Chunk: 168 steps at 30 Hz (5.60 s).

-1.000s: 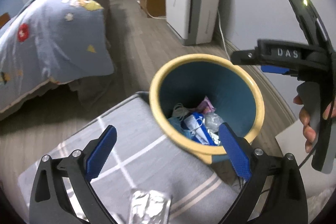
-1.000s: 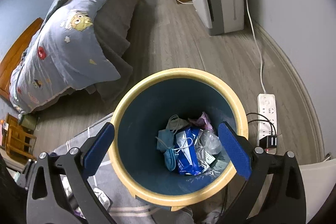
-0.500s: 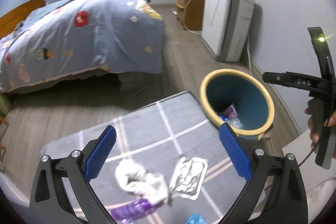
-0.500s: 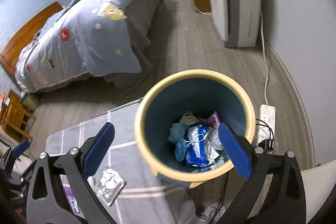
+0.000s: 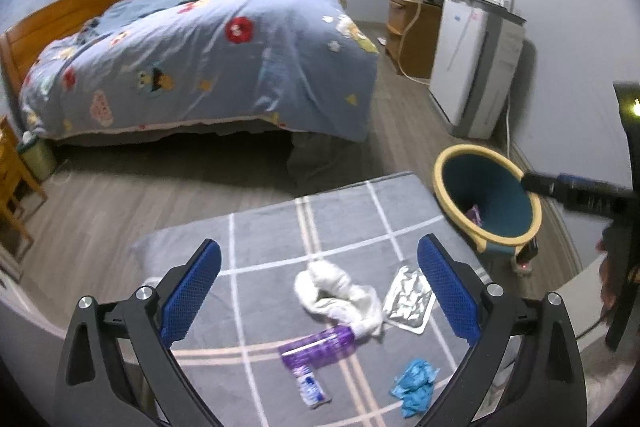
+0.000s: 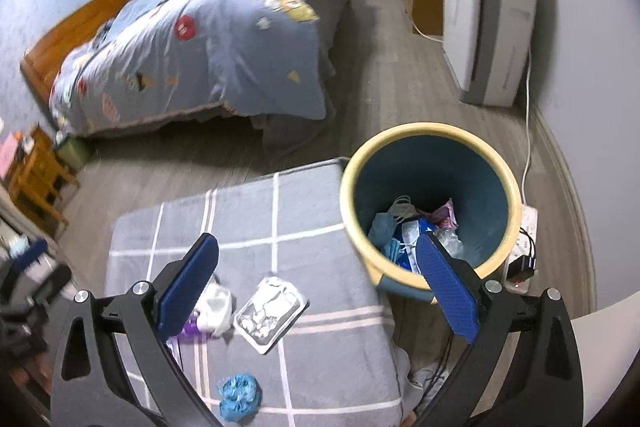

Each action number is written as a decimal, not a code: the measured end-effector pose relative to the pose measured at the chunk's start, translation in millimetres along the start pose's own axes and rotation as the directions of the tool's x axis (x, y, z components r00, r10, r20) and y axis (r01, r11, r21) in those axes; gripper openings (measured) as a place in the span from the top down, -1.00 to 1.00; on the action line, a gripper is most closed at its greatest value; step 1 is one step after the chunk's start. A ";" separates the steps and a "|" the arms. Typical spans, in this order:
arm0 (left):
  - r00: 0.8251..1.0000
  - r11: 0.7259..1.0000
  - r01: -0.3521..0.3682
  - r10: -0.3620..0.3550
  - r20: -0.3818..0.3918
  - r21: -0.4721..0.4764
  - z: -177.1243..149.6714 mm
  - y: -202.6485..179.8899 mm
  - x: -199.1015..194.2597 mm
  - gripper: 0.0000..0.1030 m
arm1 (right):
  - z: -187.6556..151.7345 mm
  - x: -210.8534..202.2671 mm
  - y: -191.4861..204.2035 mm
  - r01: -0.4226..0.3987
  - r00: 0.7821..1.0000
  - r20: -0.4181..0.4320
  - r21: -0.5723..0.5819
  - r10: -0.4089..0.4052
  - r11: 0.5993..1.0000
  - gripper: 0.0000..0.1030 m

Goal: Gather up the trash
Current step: 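Move both grippers back over the remaining trash on the cushion, then grasp the crumpled blue glove with the right gripper while the left grasps the white tissue, then carry blue glove and white tissue over the bin and open both grippers, then move both grippers back over the purple bottle and foil pack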

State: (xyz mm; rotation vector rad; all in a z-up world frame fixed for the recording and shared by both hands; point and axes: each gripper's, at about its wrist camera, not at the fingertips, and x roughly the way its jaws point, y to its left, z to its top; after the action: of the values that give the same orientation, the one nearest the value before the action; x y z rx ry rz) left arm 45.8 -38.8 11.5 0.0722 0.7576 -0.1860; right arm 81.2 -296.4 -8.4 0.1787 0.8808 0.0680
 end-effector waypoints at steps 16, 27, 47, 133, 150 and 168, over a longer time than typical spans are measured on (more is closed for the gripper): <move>0.999 0.998 -0.038 0.038 0.001 -0.056 -30.3 31.7 -8.0 -0.90 | -116.6 29.6 81.8 0.023 0.991 -0.128 -0.122 -0.039 0.992 -0.89; 0.999 0.992 -0.052 0.051 -0.014 -0.116 -46.0 55.1 -9.2 -0.90 | -152.2 55.4 98.8 0.010 0.978 -0.202 -0.182 -0.047 0.983 -0.88; 0.993 0.987 -0.072 0.058 -0.102 -0.141 -59.4 68.1 8.2 -0.90 | -149.7 67.0 102.7 -0.052 0.949 -0.314 -0.189 -0.010 0.981 0.25; 0.945 0.922 0.305 -0.262 -0.198 0.237 25.0 -219.6 170.7 0.71 | 37.8 78.3 -161.3 0.062 0.995 -0.080 0.125 -0.052 0.990 0.24; 0.965 0.933 0.256 -0.232 -0.120 0.255 20.5 -213.4 173.9 -0.88 | 44.1 69.3 -176.0 0.093 0.995 0.008 0.219 -0.097 0.971 -0.89; 0.998 0.995 0.022 -0.017 -0.058 0.096 6.8 -49.6 65.8 -0.89 | 55.6 67.9 -76.0 0.042 0.999 0.019 -0.010 -0.042 0.999 -0.89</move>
State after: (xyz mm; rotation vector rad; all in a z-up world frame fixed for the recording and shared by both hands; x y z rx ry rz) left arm 87.6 -97.6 -28.8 0.1626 0.8068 -0.2400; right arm 166.2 -369.2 -39.3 0.1505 0.8655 0.0316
